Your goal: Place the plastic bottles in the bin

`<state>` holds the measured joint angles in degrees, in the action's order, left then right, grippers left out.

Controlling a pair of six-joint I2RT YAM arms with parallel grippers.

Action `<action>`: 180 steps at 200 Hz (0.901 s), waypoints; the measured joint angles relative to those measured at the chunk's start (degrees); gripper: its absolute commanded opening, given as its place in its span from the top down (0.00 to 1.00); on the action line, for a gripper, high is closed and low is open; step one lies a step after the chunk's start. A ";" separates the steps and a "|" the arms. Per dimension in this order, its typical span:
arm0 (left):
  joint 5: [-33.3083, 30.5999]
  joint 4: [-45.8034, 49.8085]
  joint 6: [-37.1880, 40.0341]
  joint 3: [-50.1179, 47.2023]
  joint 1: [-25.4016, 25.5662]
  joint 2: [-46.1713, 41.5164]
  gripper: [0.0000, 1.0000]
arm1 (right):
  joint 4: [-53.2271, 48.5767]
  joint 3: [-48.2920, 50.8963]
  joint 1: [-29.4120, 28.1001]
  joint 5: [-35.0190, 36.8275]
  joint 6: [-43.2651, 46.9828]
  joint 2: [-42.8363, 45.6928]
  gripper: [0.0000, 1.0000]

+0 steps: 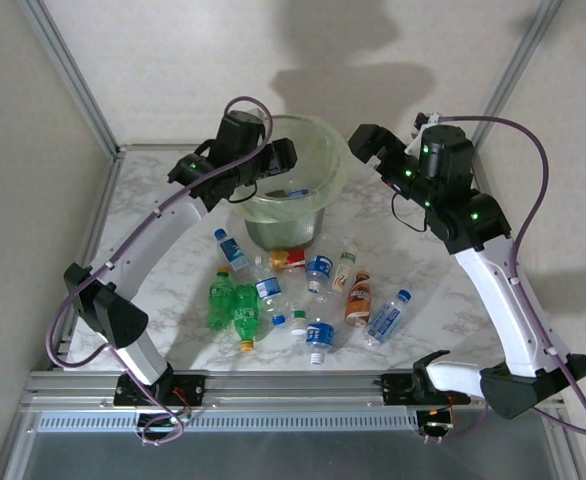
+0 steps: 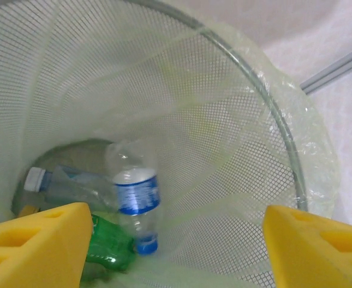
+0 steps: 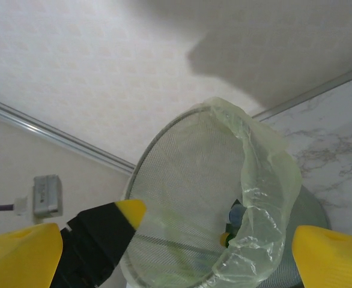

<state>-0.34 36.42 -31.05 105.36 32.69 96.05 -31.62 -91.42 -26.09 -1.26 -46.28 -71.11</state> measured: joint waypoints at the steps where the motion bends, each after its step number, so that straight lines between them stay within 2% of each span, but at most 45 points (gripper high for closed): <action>1: -0.07 0.07 0.00 0.02 0.00 -0.09 0.23 | 0.00 -0.04 0.00 0.02 0.09 -0.02 0.02; 60: -3.98 1.18 -0.68 0.79 -0.17 -10.14 0.16 | -8.52 -7.69 0.00 5.90 3.91 -4.59 0.02; 100: -2.80 -5.42 -2.14 -2.03 -0.17 -17.33 0.15 | -19.61 -6.97 0.00 14.12 4.61 -5.11 0.03; 138: -0.72 -9.99 -3.43 -5.55 -0.17 -18.27 0.15 | -26.97 7.93 0.00 17.35 1.18 -1.64 0.03; 180: 1.14 -11.72 -3.85 -6.38 -0.17 -15.82 0.16 | -30.77 24.79 -0.04 16.11 -4.13 5.14 0.04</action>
<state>0.80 24.71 -34.89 98.98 32.51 80.23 -62.39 -66.63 -26.13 14.85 -50.41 -65.98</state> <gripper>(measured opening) 0.840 0.962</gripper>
